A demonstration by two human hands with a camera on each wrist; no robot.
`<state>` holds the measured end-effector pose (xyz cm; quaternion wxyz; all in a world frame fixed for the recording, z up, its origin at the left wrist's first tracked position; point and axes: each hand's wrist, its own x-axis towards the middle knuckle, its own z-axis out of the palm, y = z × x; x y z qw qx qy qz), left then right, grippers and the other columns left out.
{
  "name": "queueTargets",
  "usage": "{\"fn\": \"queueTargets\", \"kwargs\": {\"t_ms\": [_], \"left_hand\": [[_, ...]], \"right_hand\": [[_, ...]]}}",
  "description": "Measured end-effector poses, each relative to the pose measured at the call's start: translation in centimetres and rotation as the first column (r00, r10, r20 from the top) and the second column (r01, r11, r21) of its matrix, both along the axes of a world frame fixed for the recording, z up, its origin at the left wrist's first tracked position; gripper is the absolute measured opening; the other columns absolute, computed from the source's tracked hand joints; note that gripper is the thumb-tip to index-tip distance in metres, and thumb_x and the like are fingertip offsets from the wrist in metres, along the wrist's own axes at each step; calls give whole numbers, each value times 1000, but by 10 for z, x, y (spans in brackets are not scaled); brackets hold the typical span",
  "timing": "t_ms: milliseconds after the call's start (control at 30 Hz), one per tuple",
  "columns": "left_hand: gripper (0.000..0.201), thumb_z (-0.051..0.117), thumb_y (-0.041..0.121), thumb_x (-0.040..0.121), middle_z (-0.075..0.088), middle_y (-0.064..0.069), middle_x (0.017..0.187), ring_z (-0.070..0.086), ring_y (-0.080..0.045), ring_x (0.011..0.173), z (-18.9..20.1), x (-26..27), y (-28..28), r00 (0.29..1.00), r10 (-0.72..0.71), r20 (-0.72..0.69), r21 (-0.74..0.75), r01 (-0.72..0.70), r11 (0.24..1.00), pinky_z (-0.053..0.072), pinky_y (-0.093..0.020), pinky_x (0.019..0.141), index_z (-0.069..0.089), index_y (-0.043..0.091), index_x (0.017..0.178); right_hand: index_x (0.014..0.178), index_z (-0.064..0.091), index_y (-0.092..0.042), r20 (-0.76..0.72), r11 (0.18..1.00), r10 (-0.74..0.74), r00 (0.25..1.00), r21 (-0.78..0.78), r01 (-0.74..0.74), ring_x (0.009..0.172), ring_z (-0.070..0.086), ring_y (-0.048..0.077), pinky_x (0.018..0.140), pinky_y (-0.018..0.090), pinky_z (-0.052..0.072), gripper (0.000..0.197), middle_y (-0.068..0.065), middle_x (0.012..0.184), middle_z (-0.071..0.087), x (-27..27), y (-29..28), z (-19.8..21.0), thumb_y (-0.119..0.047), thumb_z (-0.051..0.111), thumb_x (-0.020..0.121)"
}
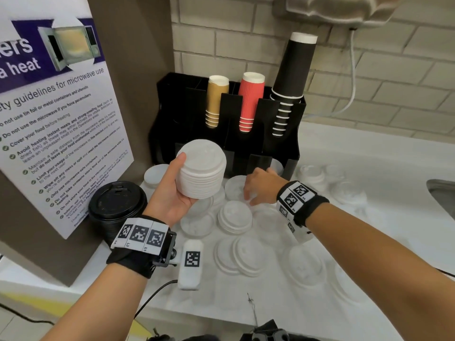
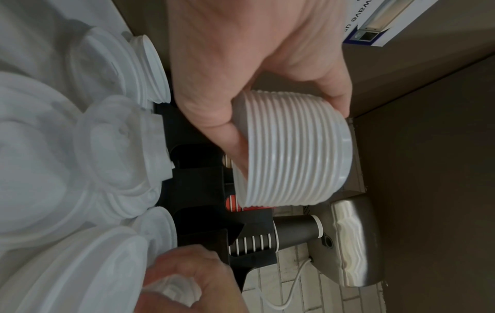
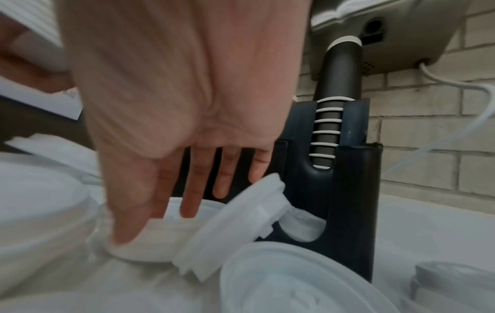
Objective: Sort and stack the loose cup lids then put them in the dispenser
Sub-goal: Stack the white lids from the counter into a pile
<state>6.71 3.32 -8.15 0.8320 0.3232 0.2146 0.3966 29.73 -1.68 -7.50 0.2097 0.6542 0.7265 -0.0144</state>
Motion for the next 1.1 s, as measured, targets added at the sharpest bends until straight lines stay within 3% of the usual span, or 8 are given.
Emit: {"fn": "queueTargets", "kwargs": {"t_ms": [133, 267, 433, 600, 633, 767, 933, 1100], "left_hand": [[69, 70, 45, 75, 65, -6, 129, 64, -24, 115, 0, -1, 2, 1000, 2, -3, -14, -3, 1000, 58, -37, 79, 53, 19, 136], [71, 73, 47, 72, 65, -6, 128, 64, -24, 115, -2, 1, 2, 1000, -8, -14, -8, 8, 1000, 58, -37, 79, 54, 20, 135], [60, 66, 44, 79, 65, -6, 129, 64, -22, 115, -8, 7, 2, 999, -13, -40, -19, 12, 1000, 59, -37, 80, 55, 19, 133], [62, 67, 41, 76, 66, -7, 126, 67, -21, 110, -7, 16, -6, 994, 7, -105, -15, -9, 1000, 60, -36, 73, 55, 17, 132], [59, 66, 40, 76, 68, -6, 124, 68, -20, 108, -6, 19, -8, 994, 0, -105, 1, 0, 1000, 59, -34, 71, 58, 17, 129], [52, 61, 41, 83, 66, -6, 126, 65, -21, 114, -1, 23, -14, 994, -47, -101, 89, 56, 994, 59, -34, 77, 57, 18, 130], [67, 60, 46, 79, 63, -7, 131, 62, -23, 118, 1, 23, -15, 986, -20, -163, 115, 40, 993, 58, -38, 84, 50, 16, 138], [73, 59, 48, 76, 61, -10, 133, 62, -25, 118, 4, 26, -17, 980, -12, -201, 118, 36, 992, 56, -44, 90, 47, 15, 139]], "right_hand": [[98, 72, -26, -325, 987, -59, 944, 124, 104, 114, 49, 17, 96, 35, 37, 17, -5, 116, 62, 7, 4, 3, -34, 59, 91], [95, 70, -14, -687, 916, -6, 727, 289, 280, 92, 63, 16, 85, 27, 51, 11, 1, 97, 68, 17, 4, 23, -18, 60, 92], [101, 51, -13, -904, 764, 39, 425, 301, 571, 79, 48, 11, 65, 10, 39, 15, -2, 88, 53, 18, 2, 58, -17, 36, 102], [122, 49, -23, -970, 823, -73, -232, -190, 535, 98, 60, 14, 73, 29, 52, 35, -1, 110, 58, -3, -6, 80, -47, 43, 97], [126, 47, -22, -954, 861, -124, -272, -240, 449, 99, 62, 14, 73, 30, 53, 38, 0, 112, 59, -8, -7, 79, -45, 49, 95], [127, 46, -19, -985, 917, -152, -78, -170, 361, 104, 62, 23, 90, 37, 53, 39, 12, 116, 57, -19, -9, 68, -21, 61, 91], [137, 44, -15, -986, 928, -108, -128, -146, 343, 114, 59, 25, 96, 35, 50, 44, 14, 126, 57, -18, -11, 61, -14, 55, 95], [138, 47, -21, -996, 961, -36, 84, -11, 275, 119, 55, 13, 96, 28, 50, 42, -1, 131, 55, -30, -15, 63, -18, 54, 96]]}}
